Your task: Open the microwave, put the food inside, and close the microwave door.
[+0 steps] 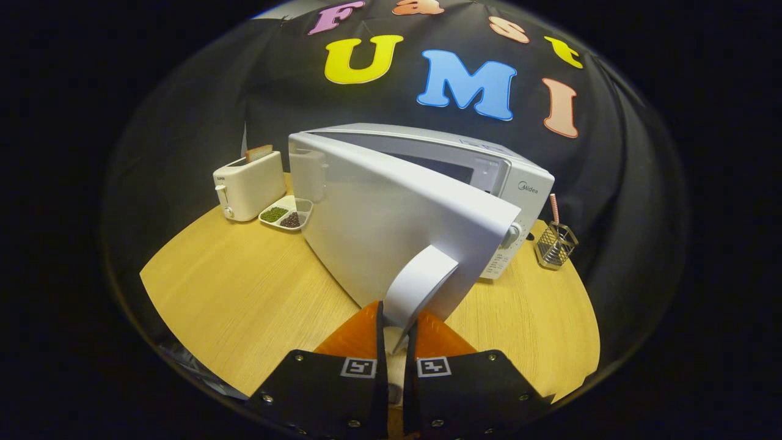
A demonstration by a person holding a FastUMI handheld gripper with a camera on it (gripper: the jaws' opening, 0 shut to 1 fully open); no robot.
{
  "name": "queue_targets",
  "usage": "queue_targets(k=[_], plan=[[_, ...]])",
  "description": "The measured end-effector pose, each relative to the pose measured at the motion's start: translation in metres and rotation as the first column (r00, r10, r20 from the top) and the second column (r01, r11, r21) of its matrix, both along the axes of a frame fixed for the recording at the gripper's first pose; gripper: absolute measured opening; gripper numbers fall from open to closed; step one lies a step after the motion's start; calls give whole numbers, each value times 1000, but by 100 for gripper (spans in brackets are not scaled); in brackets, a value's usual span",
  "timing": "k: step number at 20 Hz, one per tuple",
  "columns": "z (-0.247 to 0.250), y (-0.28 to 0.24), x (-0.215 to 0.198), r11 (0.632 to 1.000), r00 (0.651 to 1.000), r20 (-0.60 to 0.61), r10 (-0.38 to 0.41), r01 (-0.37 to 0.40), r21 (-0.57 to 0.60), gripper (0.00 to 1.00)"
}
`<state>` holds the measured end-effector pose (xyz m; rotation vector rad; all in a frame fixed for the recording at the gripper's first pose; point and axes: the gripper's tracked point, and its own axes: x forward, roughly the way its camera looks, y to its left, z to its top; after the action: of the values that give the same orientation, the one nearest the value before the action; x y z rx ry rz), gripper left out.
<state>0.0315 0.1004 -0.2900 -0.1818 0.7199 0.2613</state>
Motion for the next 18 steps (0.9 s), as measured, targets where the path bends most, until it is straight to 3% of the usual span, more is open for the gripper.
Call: queue_targets(k=[11,14,17,18], plan=[[7,61,-55,999,1000,-4,18,-17,33,10],[16,85,-72,997,996,31,80,-80,-13,17],[21,108,-90,989,988,51,146,-145,-21,18],[24,117,-95,987,986,45,159,-158,-9,30]])
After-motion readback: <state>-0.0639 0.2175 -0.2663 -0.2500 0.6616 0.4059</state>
